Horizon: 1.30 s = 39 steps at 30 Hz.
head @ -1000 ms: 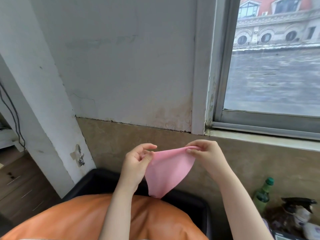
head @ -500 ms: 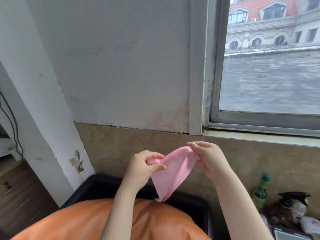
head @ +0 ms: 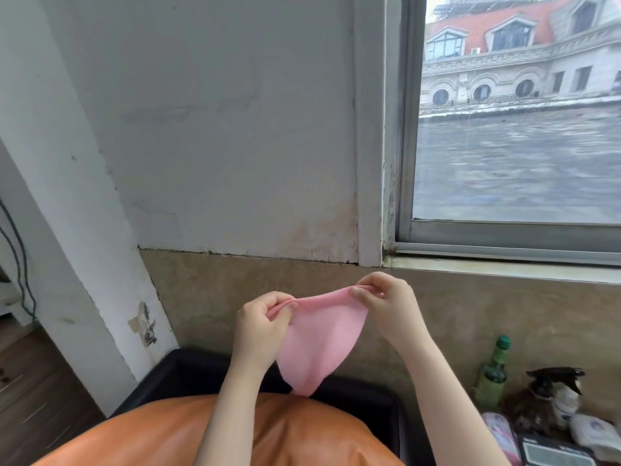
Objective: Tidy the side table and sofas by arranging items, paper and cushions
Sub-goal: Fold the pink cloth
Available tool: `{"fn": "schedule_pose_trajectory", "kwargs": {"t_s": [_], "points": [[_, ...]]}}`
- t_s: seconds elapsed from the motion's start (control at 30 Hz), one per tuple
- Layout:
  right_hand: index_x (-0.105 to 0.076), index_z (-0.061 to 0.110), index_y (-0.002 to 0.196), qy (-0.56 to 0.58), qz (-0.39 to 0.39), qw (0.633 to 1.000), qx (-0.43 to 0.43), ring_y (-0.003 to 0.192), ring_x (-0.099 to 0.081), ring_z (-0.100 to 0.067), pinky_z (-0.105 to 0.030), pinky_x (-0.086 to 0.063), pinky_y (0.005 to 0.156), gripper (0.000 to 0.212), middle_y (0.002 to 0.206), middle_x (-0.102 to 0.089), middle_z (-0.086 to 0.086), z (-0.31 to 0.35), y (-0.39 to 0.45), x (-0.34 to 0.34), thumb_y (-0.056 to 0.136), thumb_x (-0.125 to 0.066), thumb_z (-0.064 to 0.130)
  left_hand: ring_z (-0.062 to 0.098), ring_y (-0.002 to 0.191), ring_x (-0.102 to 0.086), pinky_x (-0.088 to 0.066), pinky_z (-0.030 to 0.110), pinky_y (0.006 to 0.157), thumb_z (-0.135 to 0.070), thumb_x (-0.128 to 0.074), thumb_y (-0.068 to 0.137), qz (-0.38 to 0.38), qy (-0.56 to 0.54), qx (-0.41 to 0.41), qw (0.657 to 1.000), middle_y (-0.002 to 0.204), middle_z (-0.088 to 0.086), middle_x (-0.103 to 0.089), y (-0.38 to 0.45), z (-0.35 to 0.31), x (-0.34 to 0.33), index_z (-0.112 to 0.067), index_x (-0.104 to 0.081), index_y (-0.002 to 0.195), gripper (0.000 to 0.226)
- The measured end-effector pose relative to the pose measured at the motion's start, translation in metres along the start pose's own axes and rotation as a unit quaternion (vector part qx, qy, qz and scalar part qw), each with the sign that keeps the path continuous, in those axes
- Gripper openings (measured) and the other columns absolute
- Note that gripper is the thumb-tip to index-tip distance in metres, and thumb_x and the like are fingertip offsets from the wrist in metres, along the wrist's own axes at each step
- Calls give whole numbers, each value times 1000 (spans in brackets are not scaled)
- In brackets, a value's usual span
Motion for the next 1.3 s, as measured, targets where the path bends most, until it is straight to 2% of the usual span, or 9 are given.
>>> {"fn": "schedule_pose_trajectory", "kwargs": {"t_s": [0.2, 0.3, 0.4, 0.53, 0.73, 0.93, 1.1, 1.17, 1.3], "points": [[-65, 34, 75, 93, -16, 996, 4, 54, -45, -2, -14, -34, 55, 38, 57, -57, 10, -3, -9, -5, 87, -56, -2, -8, 59, -57, -41, 7, 56, -5, -64, 86, -36, -75, 49, 995, 60, -19, -65, -4, 4, 1, -20, -66, 68, 23], [-69, 34, 76, 128, 47, 990, 27, 72, -59, 4, -8, -42, 68, 40, 72, -68, 22, 7, -11, -9, 82, -63, -6, -8, 57, -55, -41, 8, 55, -5, -63, 87, -49, -98, 65, 992, 58, -15, -64, -3, 5, 5, -18, -66, 69, 22], [-66, 37, 75, 63, 87, 993, 45, 75, -58, -4, -12, -44, 70, 41, 80, -68, 15, 10, -12, -11, 70, -75, -3, -7, 57, -55, -42, 9, 55, -7, -63, 87, -50, -109, 78, 990, 62, -10, -65, 0, 6, 9, -17, -67, 69, 21], [-68, 26, 68, 7, 23, 996, 80, 80, -54, 4, -7, -39, 71, 32, 85, -56, 12, 7, -9, -7, 74, -70, -6, 5, 65, -59, -44, 19, 61, -9, -66, 86, 2, -95, 83, 992, 66, -7, -67, -1, 4, 6, -17, -68, 69, 18], [-67, 31, 68, 90, 17, 996, -7, 71, -60, 8, -9, -43, 69, 36, 72, -68, 16, -3, -5, -10, 82, -64, -2, 10, 56, -46, -35, 24, 55, -21, -65, 88, 5, -90, 108, 990, 56, -6, -56, -3, 13, 6, -6, -62, 71, 24], [-54, 25, 68, 61, 59, 996, -22, 61, -43, 0, -11, -32, 57, 34, 65, -54, 10, -5, -8, -24, 92, -48, 1, 15, 64, -43, -37, 29, 62, -23, -45, 99, -7, -117, 133, 984, 67, 2, -45, -7, 21, -7, -9, -45, 74, 28], [-52, 26, 68, 46, 53, 997, -15, 59, -41, 1, -13, -31, 55, 37, 65, -51, 8, -6, -6, -22, 91, -46, -2, 13, 61, -43, -36, 28, 59, -14, -57, 93, -50, -112, 108, 987, 66, -2, -48, -5, 22, -3, -13, -50, 78, 16], [-54, 27, 72, 54, 42, 997, -24, 61, -45, 2, -11, -33, 55, 35, 69, -55, 8, -7, -6, -21, 90, -46, -2, 12, 68, -48, -37, 27, 63, -12, -60, 91, -65, -167, 122, 976, 74, -1, -55, -4, 22, 0, -15, -56, 82, 11], [-60, 21, 76, 137, -9, 988, -72, 64, -48, -3, -15, -36, 56, 29, 69, -58, 5, -15, -3, -15, 88, -48, -2, 14, 77, -58, -45, 26, 71, -3, -55, 92, 22, -292, 158, 943, 86, 3, -66, -2, 22, -5, -14, -63, 95, 14]]}}
Point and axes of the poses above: each hand's wrist, its own y-axis towards the middle knuckle, its own x-axis out of the back of the hand, z = x × y, the point moved 6 cm from there along y, towards the middle knuckle
